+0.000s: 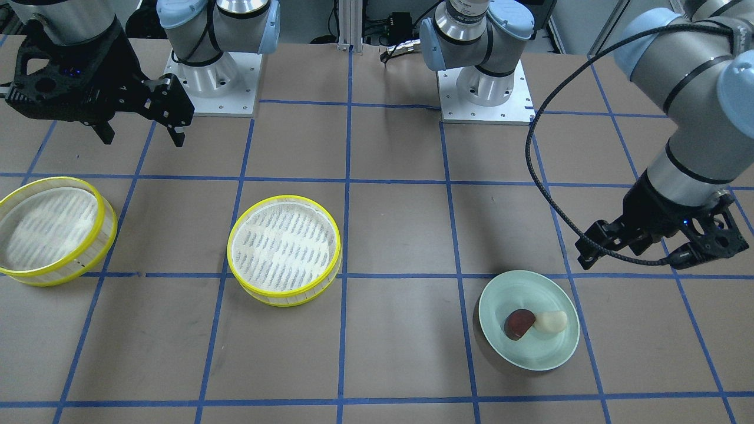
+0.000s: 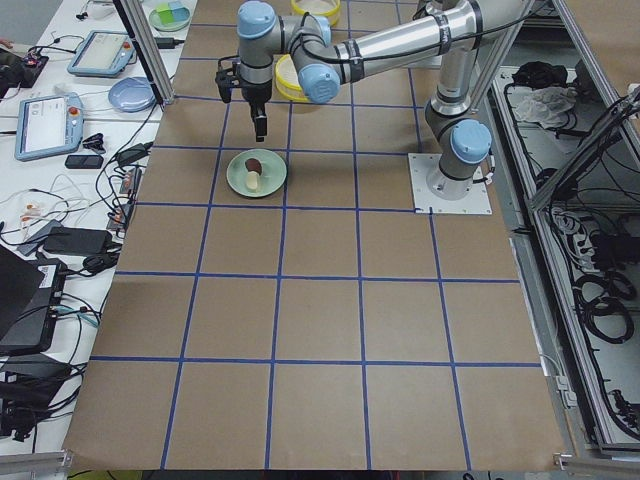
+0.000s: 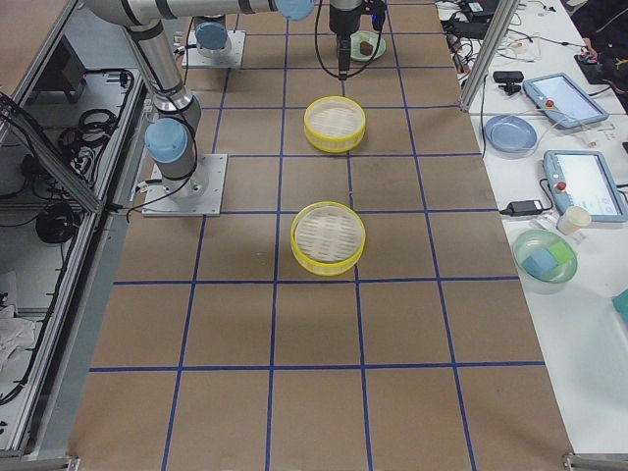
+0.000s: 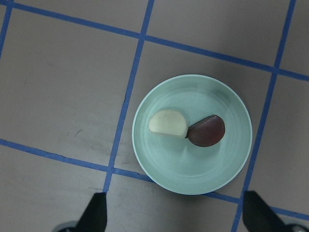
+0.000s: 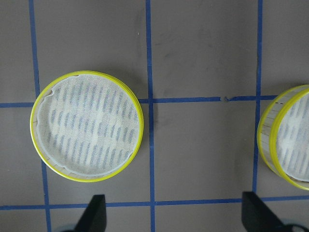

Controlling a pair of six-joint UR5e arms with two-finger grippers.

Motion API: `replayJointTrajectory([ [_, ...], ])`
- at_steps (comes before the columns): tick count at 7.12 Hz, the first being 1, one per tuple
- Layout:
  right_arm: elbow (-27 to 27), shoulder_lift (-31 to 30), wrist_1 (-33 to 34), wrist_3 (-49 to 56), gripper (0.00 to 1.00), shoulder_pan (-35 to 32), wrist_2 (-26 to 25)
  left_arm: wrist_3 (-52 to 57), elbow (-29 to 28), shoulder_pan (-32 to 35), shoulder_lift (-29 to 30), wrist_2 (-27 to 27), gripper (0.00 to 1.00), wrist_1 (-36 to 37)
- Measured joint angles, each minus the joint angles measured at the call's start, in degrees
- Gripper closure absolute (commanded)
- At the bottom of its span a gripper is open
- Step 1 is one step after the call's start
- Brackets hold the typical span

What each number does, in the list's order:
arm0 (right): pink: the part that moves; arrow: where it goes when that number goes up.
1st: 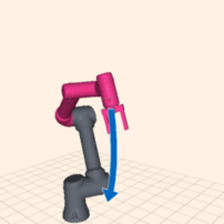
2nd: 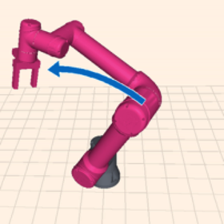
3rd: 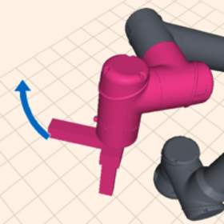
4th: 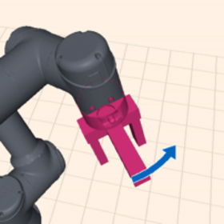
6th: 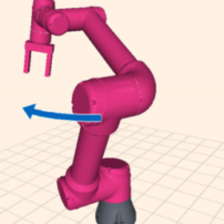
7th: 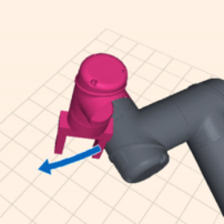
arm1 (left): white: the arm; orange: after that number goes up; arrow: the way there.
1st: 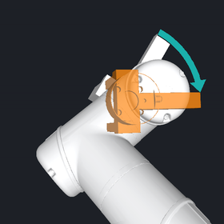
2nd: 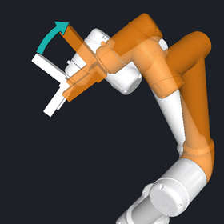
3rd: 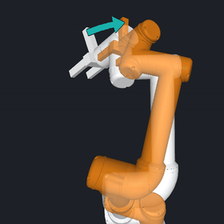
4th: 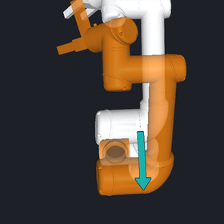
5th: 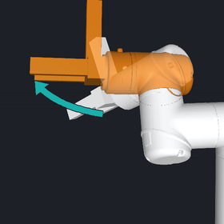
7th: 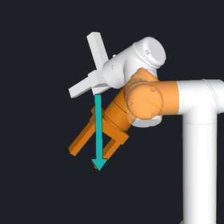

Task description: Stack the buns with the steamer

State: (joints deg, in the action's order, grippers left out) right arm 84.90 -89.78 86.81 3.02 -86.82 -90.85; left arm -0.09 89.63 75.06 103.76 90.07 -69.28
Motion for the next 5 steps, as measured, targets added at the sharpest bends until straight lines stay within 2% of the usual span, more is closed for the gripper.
replayJointTrajectory([
  [3, 0.07, 0.28, -0.08, 10.36, 0.0, 7.43, 0.22, -0.46, 0.21, -0.25, 11.05, -0.01, 0.0, 12.05],
  [5, 0.34, 0.69, 0.24, 16.69, 0.0, 11.82, -0.03, -2.2, 1.43, -0.22, 14.35, -0.96, 0.0, 14.02],
])
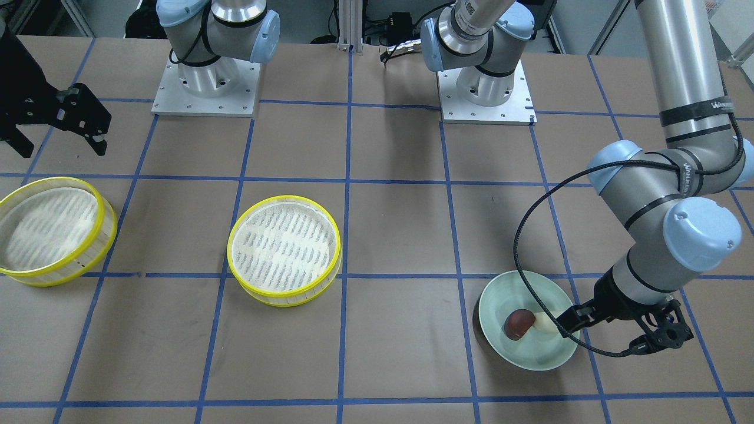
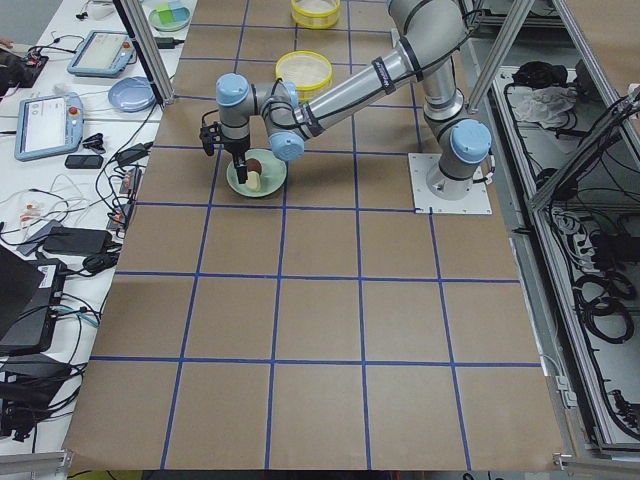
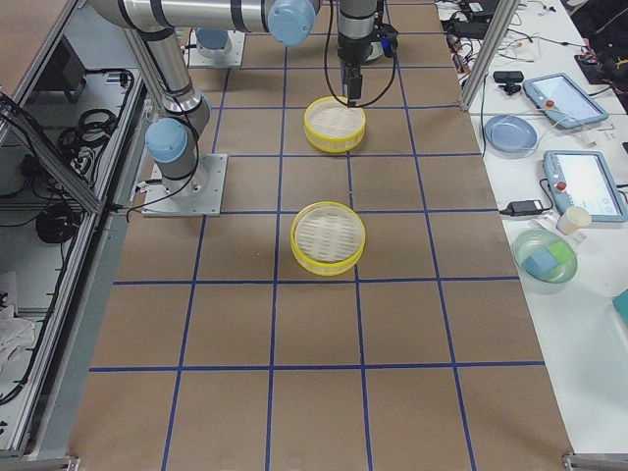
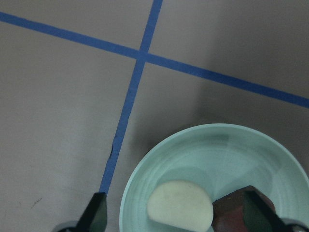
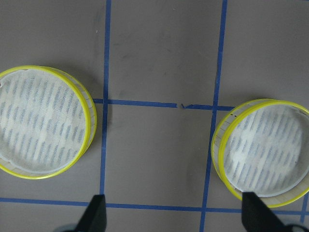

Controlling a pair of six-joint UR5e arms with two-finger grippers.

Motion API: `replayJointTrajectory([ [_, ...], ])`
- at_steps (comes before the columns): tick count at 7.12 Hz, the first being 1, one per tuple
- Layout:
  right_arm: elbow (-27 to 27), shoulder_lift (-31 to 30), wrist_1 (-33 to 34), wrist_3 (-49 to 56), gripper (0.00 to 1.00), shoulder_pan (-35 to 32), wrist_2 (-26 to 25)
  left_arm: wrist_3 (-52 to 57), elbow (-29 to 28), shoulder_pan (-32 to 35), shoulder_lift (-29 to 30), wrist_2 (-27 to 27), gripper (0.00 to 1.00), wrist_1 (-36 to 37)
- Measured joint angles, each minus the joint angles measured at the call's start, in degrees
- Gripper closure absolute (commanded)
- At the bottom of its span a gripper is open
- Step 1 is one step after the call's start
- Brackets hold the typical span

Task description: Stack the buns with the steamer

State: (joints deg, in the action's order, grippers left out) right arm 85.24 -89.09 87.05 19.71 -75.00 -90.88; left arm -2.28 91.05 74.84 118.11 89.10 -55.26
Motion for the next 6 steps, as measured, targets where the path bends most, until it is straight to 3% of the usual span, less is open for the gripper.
replayJointTrajectory([
  [3, 4.59, 1.12, 3.33, 12.61, 0.01, 10.66, -1.58, -2.18, 1.91, 0.02, 1.86, -3.86, 0.0, 0.45],
  [6, 9.28, 8.0, 13.96, 23.22, 0.02, 19.47, -7.52, -2.04, 2.26, -0.04, 2.3, -3.7, 0.0, 0.56],
])
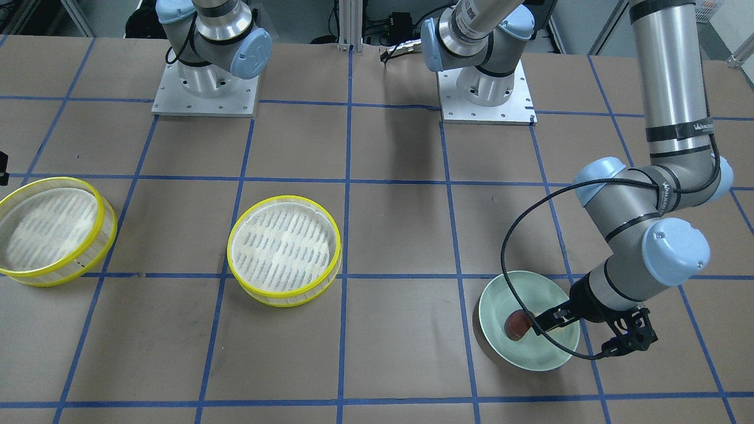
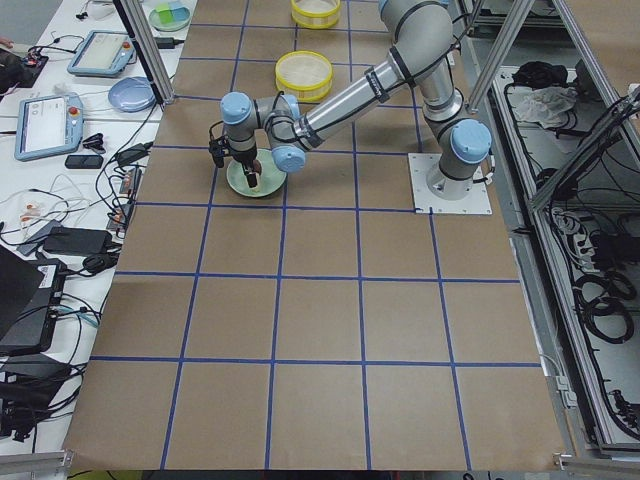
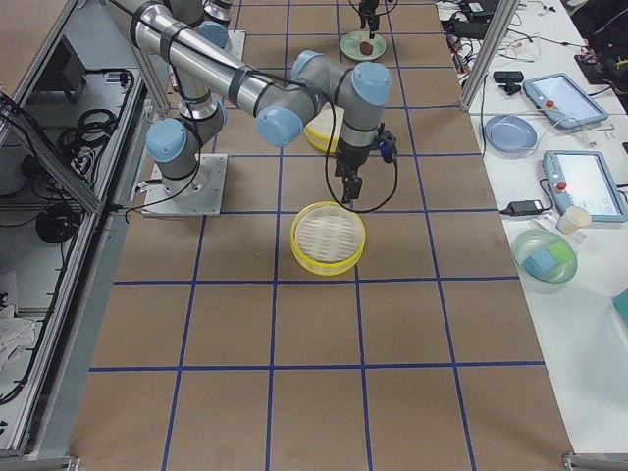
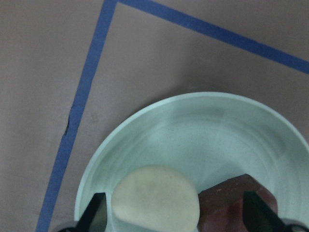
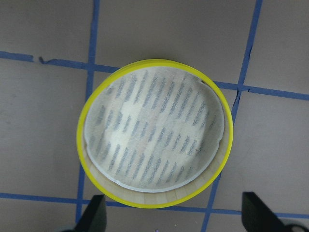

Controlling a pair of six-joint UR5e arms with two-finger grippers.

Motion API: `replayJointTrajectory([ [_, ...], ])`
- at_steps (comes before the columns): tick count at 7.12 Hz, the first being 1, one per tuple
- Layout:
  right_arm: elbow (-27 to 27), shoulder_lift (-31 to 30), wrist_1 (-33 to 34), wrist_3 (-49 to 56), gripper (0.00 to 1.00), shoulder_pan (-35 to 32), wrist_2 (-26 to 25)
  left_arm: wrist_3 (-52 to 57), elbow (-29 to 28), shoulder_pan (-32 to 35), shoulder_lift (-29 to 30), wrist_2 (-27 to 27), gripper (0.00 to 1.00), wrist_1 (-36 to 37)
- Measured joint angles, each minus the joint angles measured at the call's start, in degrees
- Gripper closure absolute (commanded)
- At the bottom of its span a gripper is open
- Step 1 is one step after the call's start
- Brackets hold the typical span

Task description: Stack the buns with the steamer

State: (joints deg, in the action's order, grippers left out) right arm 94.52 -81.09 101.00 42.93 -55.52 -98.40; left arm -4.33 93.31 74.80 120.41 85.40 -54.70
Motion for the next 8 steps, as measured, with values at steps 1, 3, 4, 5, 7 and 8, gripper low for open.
replayJointTrajectory([
  [1, 1.92, 2.64, 4.43, 3.57, 0.03, 2.48, -0.36, -0.11, 0.09, 0.0, 0.26, 0.05, 0.07, 0.02],
  [3, 5.93, 9.13, 14.87, 10.67, 0.18, 7.49, -0.2, 0.19, 0.11, 0.0, 0.63, 0.09, 0.39, -0.03],
  [4, 6.7, 11.17, 16.84, 11.97, 0.22, 8.55, -0.36, 0.38, 0.12, 0.0, 0.73, 0.11, 0.57, -0.05],
  [5, 7.0, 12.44, 17.79, 12.46, 0.26, 8.94, -0.54, 0.53, 0.12, -0.01, 0.76, 0.12, 0.84, -0.01],
  [7, 7.13, 14.01, 19.46, 12.68, 0.43, 9.09, -0.64, 2.02, 0.06, -0.06, 0.74, 0.12, 0.98, 0.2],
  [8, 7.15, 14.59, 20.09, 12.68, 0.69, 9.11, -0.65, 2.47, -0.01, -0.08, 0.72, 0.12, 1.0, 0.32],
])
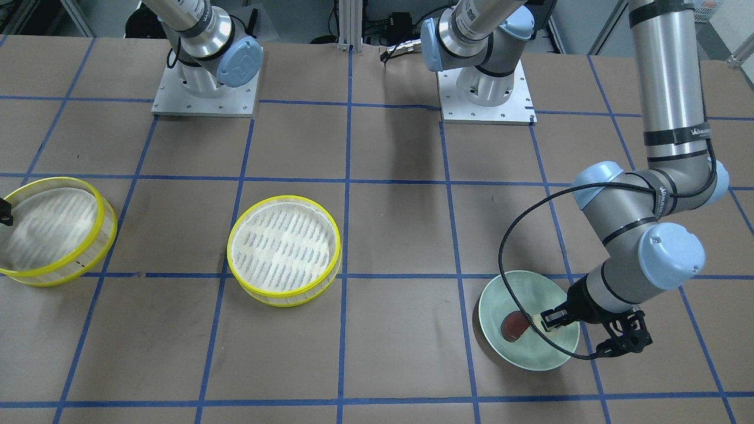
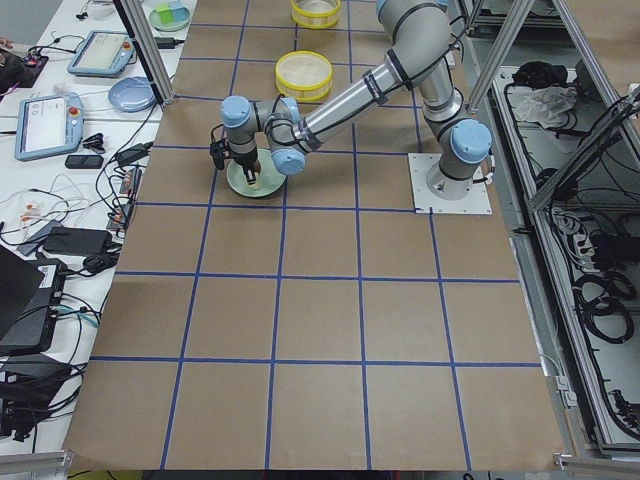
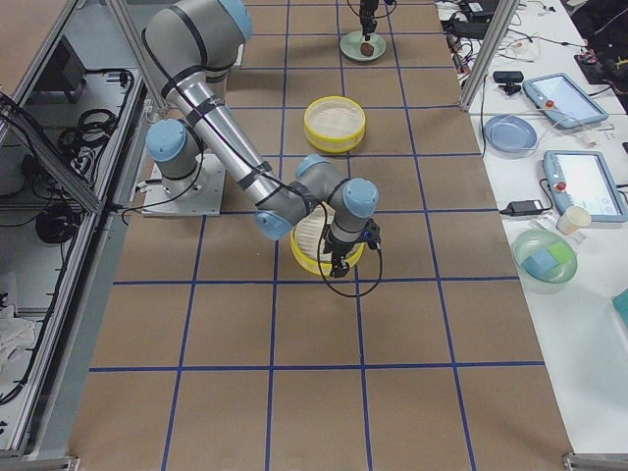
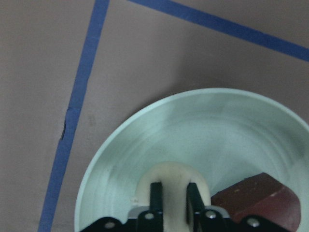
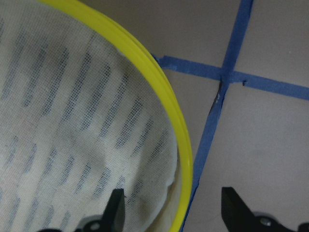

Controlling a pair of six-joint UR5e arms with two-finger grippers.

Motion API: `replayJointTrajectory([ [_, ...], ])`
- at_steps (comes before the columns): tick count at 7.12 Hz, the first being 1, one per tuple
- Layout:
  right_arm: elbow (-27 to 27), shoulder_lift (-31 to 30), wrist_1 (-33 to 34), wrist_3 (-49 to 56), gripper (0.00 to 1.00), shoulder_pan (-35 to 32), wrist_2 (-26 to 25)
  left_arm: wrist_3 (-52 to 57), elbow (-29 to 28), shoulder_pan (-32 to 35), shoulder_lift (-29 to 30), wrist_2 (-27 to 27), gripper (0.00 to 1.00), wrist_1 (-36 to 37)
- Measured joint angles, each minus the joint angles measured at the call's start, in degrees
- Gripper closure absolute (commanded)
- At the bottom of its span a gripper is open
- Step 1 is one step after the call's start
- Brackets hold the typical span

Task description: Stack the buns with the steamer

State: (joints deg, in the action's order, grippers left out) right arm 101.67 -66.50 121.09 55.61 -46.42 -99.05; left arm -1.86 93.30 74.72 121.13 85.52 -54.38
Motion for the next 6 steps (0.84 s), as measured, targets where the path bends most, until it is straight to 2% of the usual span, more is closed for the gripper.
replayJointTrajectory([
  [1, 0.0, 0.4, 0.45, -0.08, 0.86, 0.01, 0.11, 0.23, -0.24, -0.04, -0.3, 0.05, 1.0, 0.06],
  [2, -0.03, 0.53, 0.61, -0.21, 0.97, 0.01, 0.4, 0.31, -0.67, -0.13, -1.1, 0.12, 1.0, 0.05],
  [4, -0.12, 0.4, 0.38, -0.37, 1.0, 0.01, 0.82, -0.53, -1.62, 0.99, -4.54, 0.28, 1.0, -1.32],
  [6, -0.49, -0.35, -0.02, -0.3, 1.0, 0.01, 0.85, -7.69, -1.97, 7.03, -9.01, 0.12, 1.0, -4.18],
])
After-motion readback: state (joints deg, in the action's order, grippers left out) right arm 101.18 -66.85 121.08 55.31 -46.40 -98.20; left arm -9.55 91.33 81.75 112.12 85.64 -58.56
